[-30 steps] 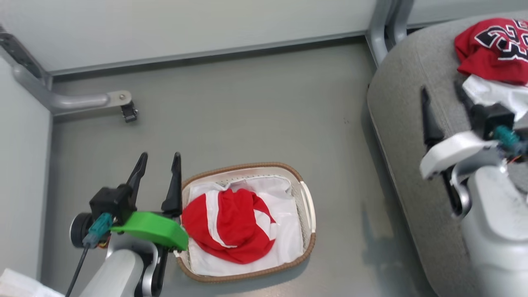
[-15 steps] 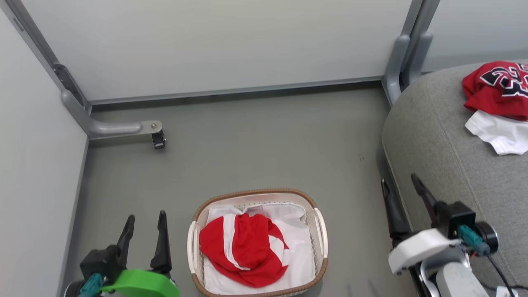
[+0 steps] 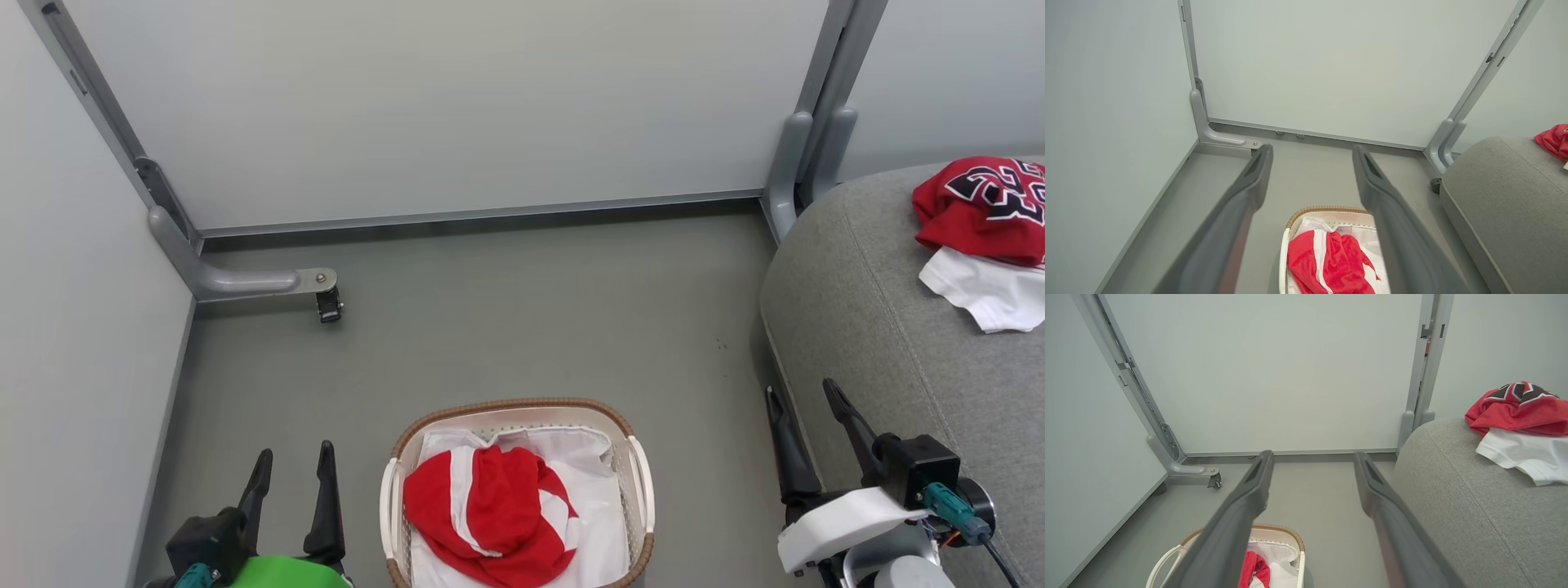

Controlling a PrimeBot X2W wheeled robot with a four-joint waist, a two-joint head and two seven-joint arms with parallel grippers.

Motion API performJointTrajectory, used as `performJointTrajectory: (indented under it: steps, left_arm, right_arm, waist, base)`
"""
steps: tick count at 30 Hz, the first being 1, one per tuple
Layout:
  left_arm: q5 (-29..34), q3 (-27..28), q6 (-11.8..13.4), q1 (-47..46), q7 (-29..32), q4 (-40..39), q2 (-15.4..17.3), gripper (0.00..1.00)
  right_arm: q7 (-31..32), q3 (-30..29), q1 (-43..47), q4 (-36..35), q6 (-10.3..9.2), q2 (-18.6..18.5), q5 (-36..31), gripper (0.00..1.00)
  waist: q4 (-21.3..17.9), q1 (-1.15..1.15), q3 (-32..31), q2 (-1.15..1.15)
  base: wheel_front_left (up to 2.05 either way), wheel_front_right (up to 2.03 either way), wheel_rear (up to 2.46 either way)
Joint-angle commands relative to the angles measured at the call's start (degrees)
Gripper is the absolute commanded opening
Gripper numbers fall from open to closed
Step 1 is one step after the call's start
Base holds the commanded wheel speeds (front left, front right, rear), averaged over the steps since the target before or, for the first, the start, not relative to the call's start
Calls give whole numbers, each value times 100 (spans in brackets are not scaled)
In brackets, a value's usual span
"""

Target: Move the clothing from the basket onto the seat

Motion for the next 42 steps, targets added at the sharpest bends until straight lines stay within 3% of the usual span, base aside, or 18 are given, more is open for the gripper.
performJointTrajectory:
  steps: [1,28,36,42]
  left_arm:
    - [53,0,-32,33,-3,25,-24,100]
    - [291,78,-280,-200,-3,317,-179,100]
    - [578,-201,-389,-1106,98,315,-59,100]
    - [821,-625,-527,-2365,433,736,-129,100]
  right_arm:
    - [-27,-19,102,22,-6,-21,29,100]
    - [-28,6,28,56,-7,-20,72,100]
    - [-28,-212,-251,-193,-6,-21,-73,100]
    - [-28,-282,-739,-508,-7,-20,-337,100]
  waist:
    - [10,0,-6,0]
    - [26,0,127,0]
    - [17,0,774,0]
    - [-95,0,1828,0]
  base:
    - [0,0,0]
    - [0,0,0]
    - [0,0,0]
    - [0,0,0]
